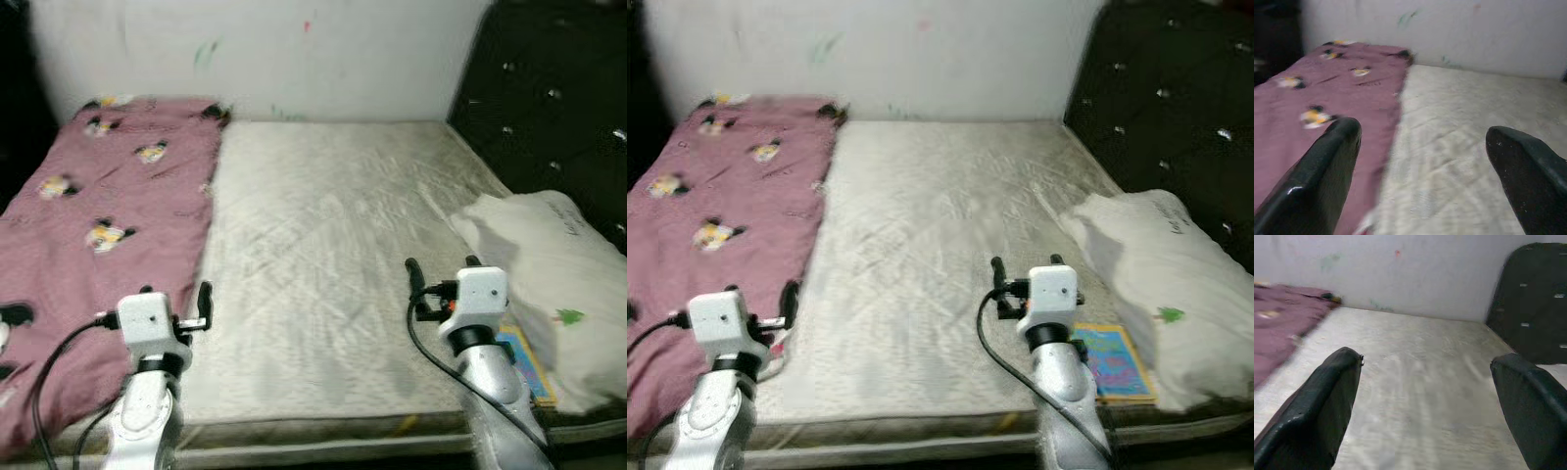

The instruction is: Clean up the room

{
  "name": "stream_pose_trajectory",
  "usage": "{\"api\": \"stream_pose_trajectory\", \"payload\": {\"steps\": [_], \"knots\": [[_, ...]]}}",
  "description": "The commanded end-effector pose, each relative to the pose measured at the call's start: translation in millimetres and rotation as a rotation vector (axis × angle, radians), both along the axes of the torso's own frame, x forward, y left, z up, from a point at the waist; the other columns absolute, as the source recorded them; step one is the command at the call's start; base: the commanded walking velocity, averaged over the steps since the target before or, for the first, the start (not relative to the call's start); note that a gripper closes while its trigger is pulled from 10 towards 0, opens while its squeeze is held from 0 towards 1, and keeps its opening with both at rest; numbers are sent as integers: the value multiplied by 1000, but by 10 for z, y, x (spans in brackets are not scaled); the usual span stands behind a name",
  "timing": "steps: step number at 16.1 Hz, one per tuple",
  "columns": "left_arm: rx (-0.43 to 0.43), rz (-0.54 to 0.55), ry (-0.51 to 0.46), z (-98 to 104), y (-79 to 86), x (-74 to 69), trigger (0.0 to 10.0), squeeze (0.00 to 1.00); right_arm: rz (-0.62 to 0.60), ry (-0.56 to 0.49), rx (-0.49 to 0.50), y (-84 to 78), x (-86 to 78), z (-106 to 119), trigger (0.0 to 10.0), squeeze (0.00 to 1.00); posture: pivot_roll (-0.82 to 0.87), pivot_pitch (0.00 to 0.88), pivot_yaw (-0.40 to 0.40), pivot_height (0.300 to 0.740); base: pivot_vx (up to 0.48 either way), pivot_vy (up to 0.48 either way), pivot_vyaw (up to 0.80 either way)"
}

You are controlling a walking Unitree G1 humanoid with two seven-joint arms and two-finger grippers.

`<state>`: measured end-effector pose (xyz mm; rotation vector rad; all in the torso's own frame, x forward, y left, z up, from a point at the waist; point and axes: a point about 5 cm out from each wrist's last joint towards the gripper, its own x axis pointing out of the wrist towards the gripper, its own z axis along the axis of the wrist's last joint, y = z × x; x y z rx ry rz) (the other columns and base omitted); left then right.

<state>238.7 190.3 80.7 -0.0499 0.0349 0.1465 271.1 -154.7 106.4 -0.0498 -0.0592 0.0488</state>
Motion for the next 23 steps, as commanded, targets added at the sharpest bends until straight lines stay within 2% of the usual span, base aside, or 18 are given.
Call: {"api": "stream_pose_trajectory", "payload": {"steps": [1, 23], "knots": [[8, -5, -8, 27, -5, 22, 10000, 0, 0, -15, 0, -9, 14, 43, 10000, 0, -14, 0, -27, 740, 0, 480, 0], [3, 16, 5, 5, -11, 79, 10000, 0, 12, 12, -26, 14, 70, -21, 10000, 0, -7, 0, -33, 740, 0, 480, 0]]}}
